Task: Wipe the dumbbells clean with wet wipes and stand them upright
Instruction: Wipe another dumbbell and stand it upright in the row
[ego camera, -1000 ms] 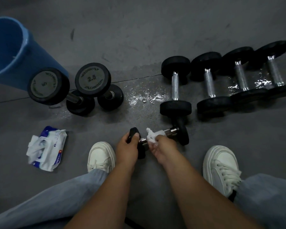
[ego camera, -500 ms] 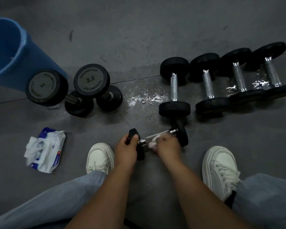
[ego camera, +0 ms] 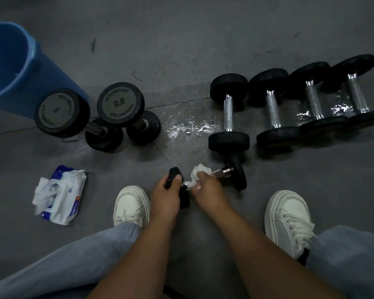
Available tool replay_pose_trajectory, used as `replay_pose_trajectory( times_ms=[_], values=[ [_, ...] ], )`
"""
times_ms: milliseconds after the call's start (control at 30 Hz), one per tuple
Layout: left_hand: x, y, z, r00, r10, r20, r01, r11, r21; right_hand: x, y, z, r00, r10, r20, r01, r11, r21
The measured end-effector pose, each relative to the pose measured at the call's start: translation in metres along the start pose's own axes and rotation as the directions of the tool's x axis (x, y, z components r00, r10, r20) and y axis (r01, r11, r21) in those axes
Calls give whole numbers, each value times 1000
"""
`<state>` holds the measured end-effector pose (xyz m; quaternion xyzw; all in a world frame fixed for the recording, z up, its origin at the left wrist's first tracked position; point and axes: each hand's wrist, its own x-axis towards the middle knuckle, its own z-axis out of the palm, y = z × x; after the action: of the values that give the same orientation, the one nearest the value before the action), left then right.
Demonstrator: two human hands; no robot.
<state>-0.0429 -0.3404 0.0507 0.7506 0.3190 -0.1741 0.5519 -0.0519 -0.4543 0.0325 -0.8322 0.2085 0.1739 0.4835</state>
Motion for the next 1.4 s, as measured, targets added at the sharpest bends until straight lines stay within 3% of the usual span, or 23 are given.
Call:
replay_pose_trajectory(
  times_ms=[67,133,200,267,300,400,433,500,567,633,667,700,733,800,867,900,933,1033,1067,1167,1200,1300,1400],
  values=[
    [0,0,0,1000,-3,7,3,1000,-2,10,0,-10,997,65,-43,-63,997,52],
    [-1,1,-1,1000,-11,13,11,1000,1,15,5,-20,965,116,-236,-113,993,24],
    [-1,1,-1,1000,-20,15,20,1000,4,11,4,-19,984,93,-154,-94,996,0],
    [1,1,0,1000,-21,9,21,1000,4,4,-2,-9,989,117,93,-128,985,118],
    [1,2,0,1000,-17,10,17,1000,1,5,-4,-8,985,143,95,-158,972,175],
    [0,3,-1,1000,-22,17,22,1000,1,12,0,-10,941,265,-212,-201,939,280],
    [-1,3,-1,1000,-18,18,18,1000,2,11,-1,-8,934,282,-221,-226,943,245],
    [-1,3,0,1000,-10,13,10,1000,0,7,-4,0,983,181,-38,-174,974,144],
    [0,5,0,1000,-9,8,9,1000,-15,2,-10,1,985,161,67,-172,960,222],
    [0,4,0,1000,-14,4,14,1000,-3,5,-5,-5,975,181,-130,-136,946,296],
    [0,3,0,1000,-15,3,15,1000,4,6,-1,-9,953,198,-229,-146,963,228],
    [0,3,0,1000,-15,3,15,1000,4,5,3,-9,954,193,-230,-154,972,177],
    [0,3,1,1000,-12,3,12,1000,2,4,5,-9,980,137,-142,-121,986,112],
    [1,3,2,1000,-6,-1,6,1000,5,0,1,-9,991,133,31,-137,970,202],
    [2,3,1,1000,-3,-3,3,1000,15,3,2,-10,976,177,-126,-127,935,330],
    [3,2,2,1000,-2,1,2,1000,14,5,5,-11,954,185,-234,-111,948,298],
    [3,1,2,1000,2,5,-2,1000,14,3,7,-10,955,170,-244,-117,969,216],
    [3,0,2,1000,16,2,-16,1000,4,-12,6,10,990,88,114,-110,973,203],
    [3,0,2,1000,19,2,-19,1000,6,-13,9,14,988,110,111,-135,959,250],
    [4,-1,2,1000,7,6,-7,1000,-11,-8,22,5,943,271,-193,-186,910,371],
    [4,-1,2,1000,0,8,0,1000,-14,-8,25,2,940,277,-196,-200,919,339],
    [3,-1,2,1000,9,-5,-9,1000,15,-15,16,7,986,147,77,-161,962,220],
    [3,0,1,1000,10,-2,-10,1000,12,-2,22,5,940,298,-170,-219,902,372]
  ],
)
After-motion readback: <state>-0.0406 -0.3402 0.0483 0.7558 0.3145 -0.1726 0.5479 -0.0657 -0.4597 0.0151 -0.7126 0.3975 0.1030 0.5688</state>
